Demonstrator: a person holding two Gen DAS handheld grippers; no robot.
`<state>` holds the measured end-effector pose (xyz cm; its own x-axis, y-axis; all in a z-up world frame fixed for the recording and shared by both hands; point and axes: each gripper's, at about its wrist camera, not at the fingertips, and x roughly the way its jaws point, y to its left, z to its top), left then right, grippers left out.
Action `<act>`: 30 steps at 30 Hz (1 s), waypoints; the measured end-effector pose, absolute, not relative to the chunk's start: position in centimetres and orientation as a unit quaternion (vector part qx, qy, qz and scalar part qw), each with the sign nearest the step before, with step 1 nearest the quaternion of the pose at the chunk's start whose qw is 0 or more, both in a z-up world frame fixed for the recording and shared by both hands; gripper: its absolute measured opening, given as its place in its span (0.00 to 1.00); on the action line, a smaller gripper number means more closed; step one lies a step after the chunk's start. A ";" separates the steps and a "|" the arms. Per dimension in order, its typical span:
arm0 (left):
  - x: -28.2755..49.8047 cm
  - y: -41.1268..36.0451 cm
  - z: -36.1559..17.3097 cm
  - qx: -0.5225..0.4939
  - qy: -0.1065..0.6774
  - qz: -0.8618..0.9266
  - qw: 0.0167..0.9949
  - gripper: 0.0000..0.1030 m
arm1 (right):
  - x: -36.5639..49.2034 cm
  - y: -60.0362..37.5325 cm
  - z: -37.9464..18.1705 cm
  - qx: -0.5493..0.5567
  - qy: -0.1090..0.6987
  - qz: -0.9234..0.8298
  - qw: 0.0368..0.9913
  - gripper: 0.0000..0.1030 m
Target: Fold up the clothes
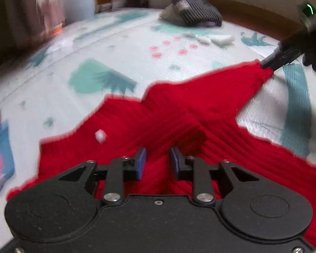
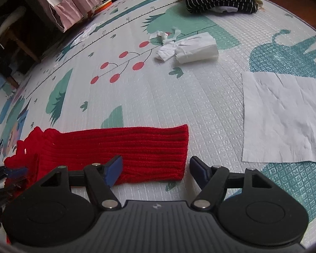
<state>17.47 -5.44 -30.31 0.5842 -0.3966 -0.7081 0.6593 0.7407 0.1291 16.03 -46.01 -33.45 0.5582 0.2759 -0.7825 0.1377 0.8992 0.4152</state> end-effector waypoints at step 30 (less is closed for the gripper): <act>25.6 -16.2 -22.9 0.040 0.447 -0.446 0.775 0.45 | 14.5 -46.9 -31.8 0.241 0.402 0.039 0.883 0.05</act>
<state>25.61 -16.18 -22.94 0.2031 -0.6553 -0.7275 0.7264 0.5991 -0.3368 14.46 -46.89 -31.80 0.6741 0.2624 -0.6905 0.1250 0.8808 0.4568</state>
